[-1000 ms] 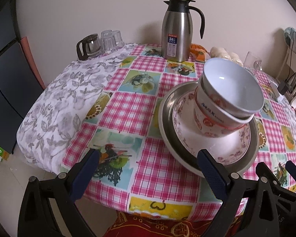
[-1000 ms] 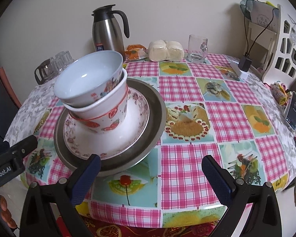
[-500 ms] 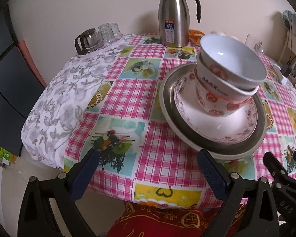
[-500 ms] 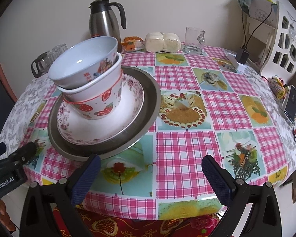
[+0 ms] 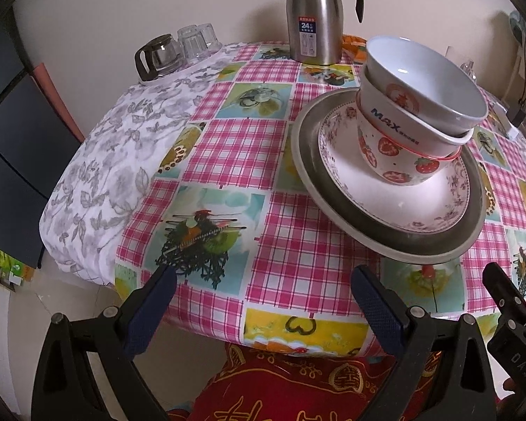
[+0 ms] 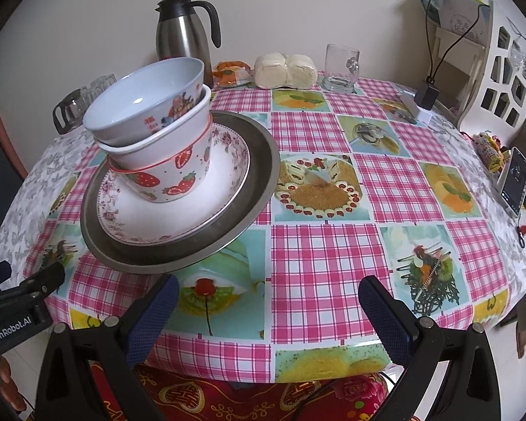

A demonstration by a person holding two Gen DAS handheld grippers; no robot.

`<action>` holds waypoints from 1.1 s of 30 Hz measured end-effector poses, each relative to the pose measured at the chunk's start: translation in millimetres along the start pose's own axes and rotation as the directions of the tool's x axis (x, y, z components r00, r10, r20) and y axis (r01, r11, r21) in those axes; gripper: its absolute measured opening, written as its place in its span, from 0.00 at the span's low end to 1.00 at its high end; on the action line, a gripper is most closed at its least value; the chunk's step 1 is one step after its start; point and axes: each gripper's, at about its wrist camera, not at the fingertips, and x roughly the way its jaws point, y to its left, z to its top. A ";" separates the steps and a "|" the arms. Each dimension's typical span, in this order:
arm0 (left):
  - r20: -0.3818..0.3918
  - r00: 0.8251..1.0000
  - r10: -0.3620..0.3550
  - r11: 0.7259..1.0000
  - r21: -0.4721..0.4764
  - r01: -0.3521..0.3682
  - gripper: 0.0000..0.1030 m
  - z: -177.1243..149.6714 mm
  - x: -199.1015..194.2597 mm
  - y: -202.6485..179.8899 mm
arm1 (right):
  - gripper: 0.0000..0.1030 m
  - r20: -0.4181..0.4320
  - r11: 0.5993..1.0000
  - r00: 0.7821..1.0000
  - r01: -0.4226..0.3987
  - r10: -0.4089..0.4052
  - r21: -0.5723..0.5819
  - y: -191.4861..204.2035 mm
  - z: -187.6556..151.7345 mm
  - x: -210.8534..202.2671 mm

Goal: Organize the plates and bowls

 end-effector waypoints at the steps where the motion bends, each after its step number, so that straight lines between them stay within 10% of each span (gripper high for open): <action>1: -0.003 1.000 0.000 1.000 -0.001 0.000 0.96 0.2 0.5 0.0 | 1.00 0.000 1.000 1.000 0.000 0.000 0.000 -0.2 0.0 -0.3; 33: -0.058 0.998 -0.011 1.000 0.028 0.012 0.96 2.8 14.5 -2.9 | 1.00 -0.046 1.000 0.999 0.028 -0.029 -0.012 -0.5 0.7 9.4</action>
